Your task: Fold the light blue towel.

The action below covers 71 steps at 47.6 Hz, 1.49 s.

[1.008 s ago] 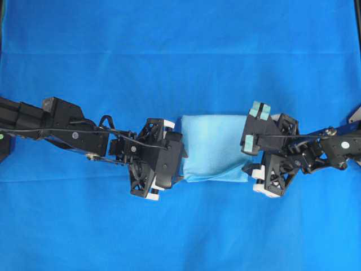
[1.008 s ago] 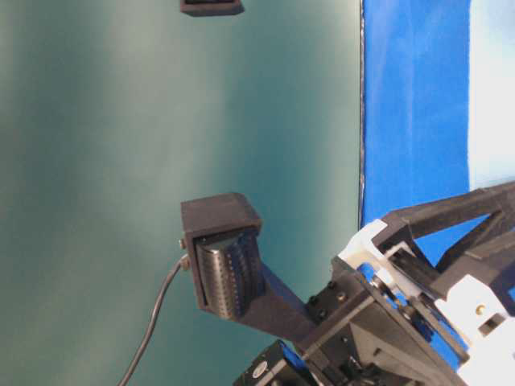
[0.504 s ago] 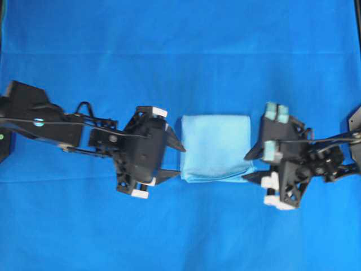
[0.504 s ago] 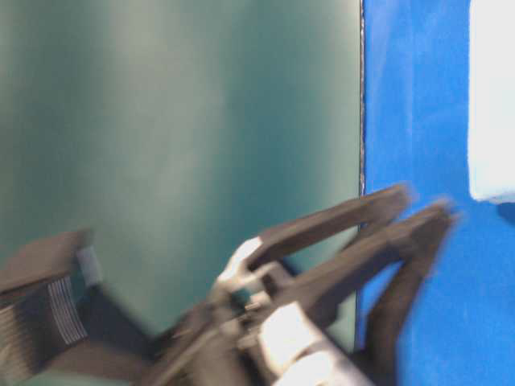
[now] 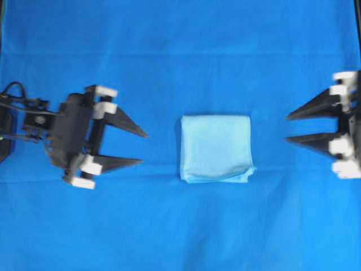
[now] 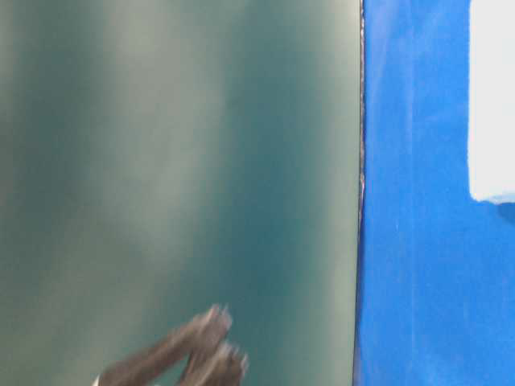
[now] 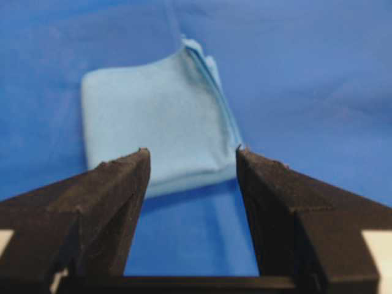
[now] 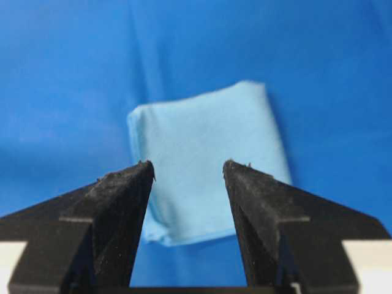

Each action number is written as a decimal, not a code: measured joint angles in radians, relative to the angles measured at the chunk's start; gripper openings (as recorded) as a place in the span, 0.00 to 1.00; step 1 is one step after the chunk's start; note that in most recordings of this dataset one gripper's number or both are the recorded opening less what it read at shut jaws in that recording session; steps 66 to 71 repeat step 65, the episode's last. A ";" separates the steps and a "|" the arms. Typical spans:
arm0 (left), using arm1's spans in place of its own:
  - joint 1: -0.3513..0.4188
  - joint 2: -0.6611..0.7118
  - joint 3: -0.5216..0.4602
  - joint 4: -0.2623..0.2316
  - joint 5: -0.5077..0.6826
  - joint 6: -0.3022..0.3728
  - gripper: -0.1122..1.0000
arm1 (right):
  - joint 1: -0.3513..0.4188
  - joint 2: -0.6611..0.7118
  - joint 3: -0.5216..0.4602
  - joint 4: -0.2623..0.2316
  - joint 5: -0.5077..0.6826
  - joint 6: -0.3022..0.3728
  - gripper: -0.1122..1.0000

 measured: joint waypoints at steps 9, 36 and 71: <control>0.025 -0.184 0.118 0.000 -0.018 -0.014 0.60 | -0.002 -0.150 0.081 -0.067 0.029 0.000 0.60; 0.135 -0.675 0.546 -0.003 -0.140 -0.138 0.59 | -0.058 -0.407 0.345 -0.164 -0.058 0.044 0.59; 0.138 -0.736 0.577 -0.003 -0.132 -0.156 0.59 | -0.067 -0.402 0.356 -0.166 -0.097 0.048 0.58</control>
